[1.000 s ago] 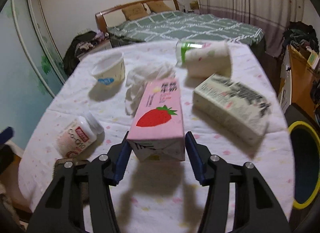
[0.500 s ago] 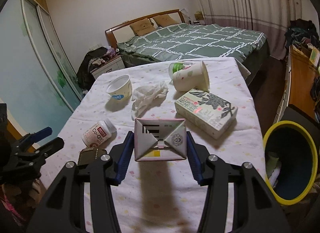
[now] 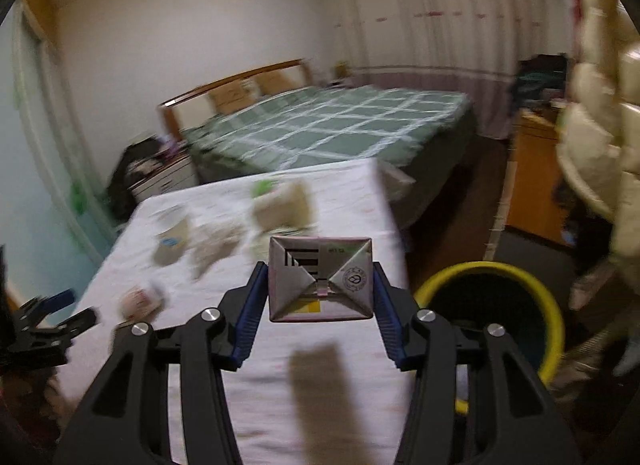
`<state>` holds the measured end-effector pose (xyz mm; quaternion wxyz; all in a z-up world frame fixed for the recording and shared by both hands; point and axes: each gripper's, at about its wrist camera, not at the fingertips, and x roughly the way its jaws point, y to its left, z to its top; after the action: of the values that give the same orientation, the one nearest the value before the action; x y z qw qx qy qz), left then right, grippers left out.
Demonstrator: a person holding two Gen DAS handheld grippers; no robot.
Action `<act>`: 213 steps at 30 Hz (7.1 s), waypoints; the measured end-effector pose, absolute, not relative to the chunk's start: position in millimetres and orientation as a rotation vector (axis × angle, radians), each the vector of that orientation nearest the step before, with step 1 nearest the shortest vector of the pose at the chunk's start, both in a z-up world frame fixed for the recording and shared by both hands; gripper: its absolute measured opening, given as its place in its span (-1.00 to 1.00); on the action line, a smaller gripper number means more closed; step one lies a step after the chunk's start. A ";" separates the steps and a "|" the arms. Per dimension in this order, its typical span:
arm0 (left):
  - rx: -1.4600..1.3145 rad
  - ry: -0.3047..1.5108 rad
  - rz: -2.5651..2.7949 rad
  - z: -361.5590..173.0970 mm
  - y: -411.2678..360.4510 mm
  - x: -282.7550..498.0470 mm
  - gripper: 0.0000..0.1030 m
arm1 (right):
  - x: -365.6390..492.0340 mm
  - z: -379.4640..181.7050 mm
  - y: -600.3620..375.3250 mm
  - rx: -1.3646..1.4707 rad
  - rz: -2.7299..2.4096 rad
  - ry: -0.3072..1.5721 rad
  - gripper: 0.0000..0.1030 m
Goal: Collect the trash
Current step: 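Carry the pink carton over the yellow bin and open the right gripper, then grasp the brown square plastic box with the left gripper, then carry the brown box over the yellow bin and open the left gripper, then move both tools back over the table toward the white flower-printed box, then grasp the white flower-printed box with the right gripper and lift it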
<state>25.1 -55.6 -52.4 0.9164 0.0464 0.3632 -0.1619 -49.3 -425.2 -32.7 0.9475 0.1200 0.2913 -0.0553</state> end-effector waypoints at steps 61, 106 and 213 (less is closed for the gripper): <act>0.052 0.982 -0.252 -130.7 -63.4 43.8 0.34 | -44.1 -143.2 -532.0 0.353 -0.408 0.806 0.18; 0.459 0.858 -0.983 -114.1 -483.8 25.1 0.34 | -177.7 -114.3 -597.7 0.339 -0.645 0.720 0.18; 0.031 0.846 -0.410 -82.6 -92.2 45.6 0.85 | 1.5 -54.8 -385.0 0.061 0.221 0.714 0.34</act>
<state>45.6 -92.2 -82.6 0.8914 0.0149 0.4075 -0.1977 1.5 -385.0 -54.8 0.9306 0.0297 0.3485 0.1081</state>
